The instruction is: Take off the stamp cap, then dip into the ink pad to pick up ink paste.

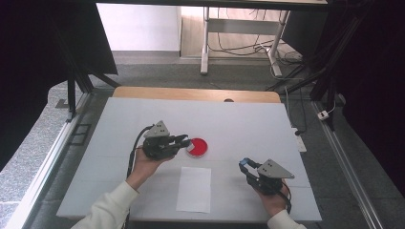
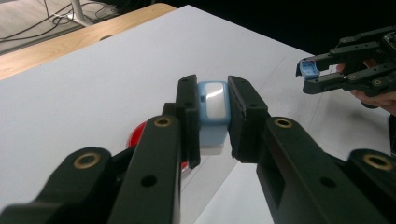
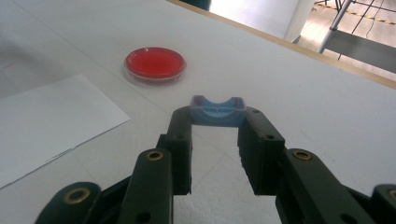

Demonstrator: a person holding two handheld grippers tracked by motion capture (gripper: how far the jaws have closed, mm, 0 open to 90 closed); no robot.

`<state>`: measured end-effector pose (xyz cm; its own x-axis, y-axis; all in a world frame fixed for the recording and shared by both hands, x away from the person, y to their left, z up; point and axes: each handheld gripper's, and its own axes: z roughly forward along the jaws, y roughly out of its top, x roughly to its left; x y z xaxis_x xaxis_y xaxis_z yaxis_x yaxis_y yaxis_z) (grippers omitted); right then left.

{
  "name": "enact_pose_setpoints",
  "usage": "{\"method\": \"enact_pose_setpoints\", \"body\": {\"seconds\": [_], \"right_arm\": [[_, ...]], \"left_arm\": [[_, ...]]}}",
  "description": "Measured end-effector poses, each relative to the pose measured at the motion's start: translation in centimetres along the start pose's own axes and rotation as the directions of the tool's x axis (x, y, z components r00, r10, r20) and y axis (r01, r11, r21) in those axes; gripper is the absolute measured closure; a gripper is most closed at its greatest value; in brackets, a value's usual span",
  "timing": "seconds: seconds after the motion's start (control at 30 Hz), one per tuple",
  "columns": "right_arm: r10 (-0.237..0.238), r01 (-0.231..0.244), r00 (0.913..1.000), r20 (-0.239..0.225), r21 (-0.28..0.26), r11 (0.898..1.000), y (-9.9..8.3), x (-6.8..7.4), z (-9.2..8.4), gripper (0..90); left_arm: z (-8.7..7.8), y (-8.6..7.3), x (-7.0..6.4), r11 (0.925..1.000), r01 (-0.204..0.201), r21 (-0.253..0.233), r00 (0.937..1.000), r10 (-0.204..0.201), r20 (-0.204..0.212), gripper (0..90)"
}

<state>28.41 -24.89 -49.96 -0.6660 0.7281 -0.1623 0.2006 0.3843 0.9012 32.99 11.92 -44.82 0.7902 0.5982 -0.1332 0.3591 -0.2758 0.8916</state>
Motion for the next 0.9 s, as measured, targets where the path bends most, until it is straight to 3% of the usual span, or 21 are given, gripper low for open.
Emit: {"method": "enact_pose_setpoints", "body": {"seconds": [0.2,0.9], "right_arm": [[0.000,0.000,1.0000,0.002,-0.004,1.000,0.0,0.0,0.0,65.8],[-0.009,0.009,0.9999,0.005,-0.001,1.000,0.1,0.1,0.1,65.8]], "left_arm": [[0.3,0.2,0.1,0.9997,-0.020,0.011,0.9997,0.020,-0.011,75.4],[2.8,0.5,1.7,0.9987,-0.014,0.048,0.9998,0.015,-0.014,75.3]]}}
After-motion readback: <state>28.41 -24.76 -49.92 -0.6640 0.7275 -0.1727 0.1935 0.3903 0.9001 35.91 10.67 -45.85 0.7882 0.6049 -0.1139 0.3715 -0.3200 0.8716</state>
